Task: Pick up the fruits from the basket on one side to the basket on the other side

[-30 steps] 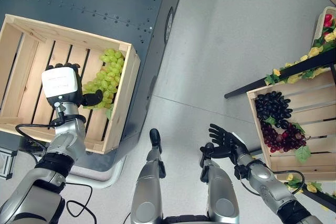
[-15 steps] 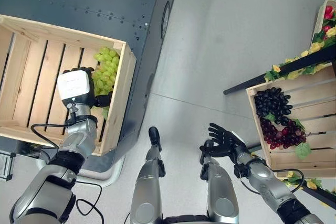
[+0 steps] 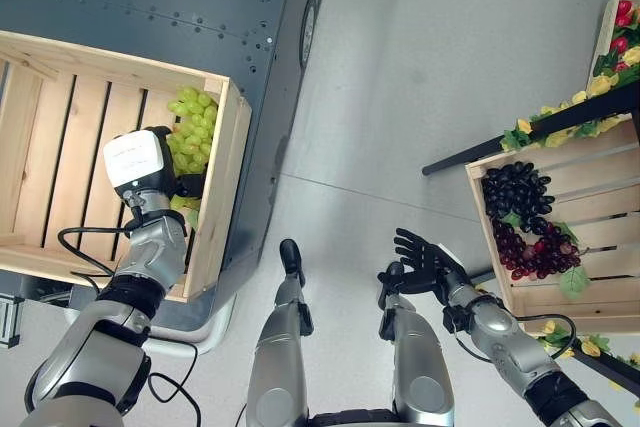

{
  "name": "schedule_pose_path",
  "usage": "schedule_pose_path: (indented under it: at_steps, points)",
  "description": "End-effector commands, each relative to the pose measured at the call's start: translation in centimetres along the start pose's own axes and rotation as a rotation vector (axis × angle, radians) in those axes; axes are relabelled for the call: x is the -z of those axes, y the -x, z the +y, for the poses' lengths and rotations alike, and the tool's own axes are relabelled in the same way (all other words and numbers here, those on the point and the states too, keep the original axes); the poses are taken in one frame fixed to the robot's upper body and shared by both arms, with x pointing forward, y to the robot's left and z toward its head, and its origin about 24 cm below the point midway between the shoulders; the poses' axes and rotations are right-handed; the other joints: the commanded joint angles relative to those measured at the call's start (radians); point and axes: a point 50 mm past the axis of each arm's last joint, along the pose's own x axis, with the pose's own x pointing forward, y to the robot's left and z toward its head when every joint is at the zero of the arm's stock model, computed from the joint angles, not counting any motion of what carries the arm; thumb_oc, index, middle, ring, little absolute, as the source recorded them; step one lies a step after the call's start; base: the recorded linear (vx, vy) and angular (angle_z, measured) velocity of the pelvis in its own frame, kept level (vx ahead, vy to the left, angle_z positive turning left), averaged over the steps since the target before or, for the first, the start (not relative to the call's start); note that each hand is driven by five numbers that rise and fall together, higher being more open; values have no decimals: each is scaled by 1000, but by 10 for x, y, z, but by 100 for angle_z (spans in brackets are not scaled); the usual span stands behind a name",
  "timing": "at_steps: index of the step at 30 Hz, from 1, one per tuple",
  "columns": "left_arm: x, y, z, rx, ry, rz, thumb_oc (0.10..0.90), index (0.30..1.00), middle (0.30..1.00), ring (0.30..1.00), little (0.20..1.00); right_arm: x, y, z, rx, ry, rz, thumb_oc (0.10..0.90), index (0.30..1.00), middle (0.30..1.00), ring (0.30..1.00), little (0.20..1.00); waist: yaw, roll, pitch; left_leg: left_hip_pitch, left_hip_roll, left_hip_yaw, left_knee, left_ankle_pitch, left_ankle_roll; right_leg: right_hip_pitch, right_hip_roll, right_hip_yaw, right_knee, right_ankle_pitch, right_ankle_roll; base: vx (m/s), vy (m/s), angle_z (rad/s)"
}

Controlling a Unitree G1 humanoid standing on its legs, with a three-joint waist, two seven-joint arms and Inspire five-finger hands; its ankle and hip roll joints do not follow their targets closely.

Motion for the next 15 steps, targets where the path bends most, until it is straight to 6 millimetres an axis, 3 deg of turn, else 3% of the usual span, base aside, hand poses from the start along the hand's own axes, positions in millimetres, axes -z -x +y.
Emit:
schedule_pose_path:
  at_steps: [1, 2, 3, 4, 15]
  points:
    - [1, -23, 33, -116, -1, 89, 800, 900, 900, 900, 900, -26, -1, 9, -17, 30, -124, 800, 900, 900, 900, 900, -13, -25, -5, -24, -27, 31, 158, -157, -51, -102, 27, 9, 19, 97, -14, 0, 0, 0]
    - [2, -23, 31, -110, -7, 99, 756, 834, 834, 834, 834, -26, -2, 10, -19, 30, -124, 800, 900, 900, 900, 900, -12, -25, -5, -25, -28, 28, 160, -158, -51, -103, 27, 9, 20, 97, -14, 0, 0, 0]
    - [2, -23, 30, -110, -8, 101, 756, 834, 834, 834, 834, -26, -2, 10, -20, 29, -124, 800, 900, 900, 900, 900, -12, -25, -5, -25, -29, 27, 162, -159, -51, -103, 27, 9, 19, 98, -14, 0, 0, 0]
    - [3, -22, 30, -104, -17, 107, 405, 307, 307, 307, 307, -26, -2, 11, -21, 29, -123, 800, 900, 900, 900, 900, -12, -24, -5, -23, -29, 27, 158, -159, -51, -102, 27, 8, 20, 96, -14, 0, 0, 0]
    - [11, -19, 23, -61, -22, 160, 400, 300, 300, 300, 300, -26, -2, 10, -14, 35, -126, 800, 900, 900, 900, 900, -6, -12, -5, -2, -35, 20, 140, -157, -50, -92, 27, 0, 25, 85, -19, 0, 0, 0]
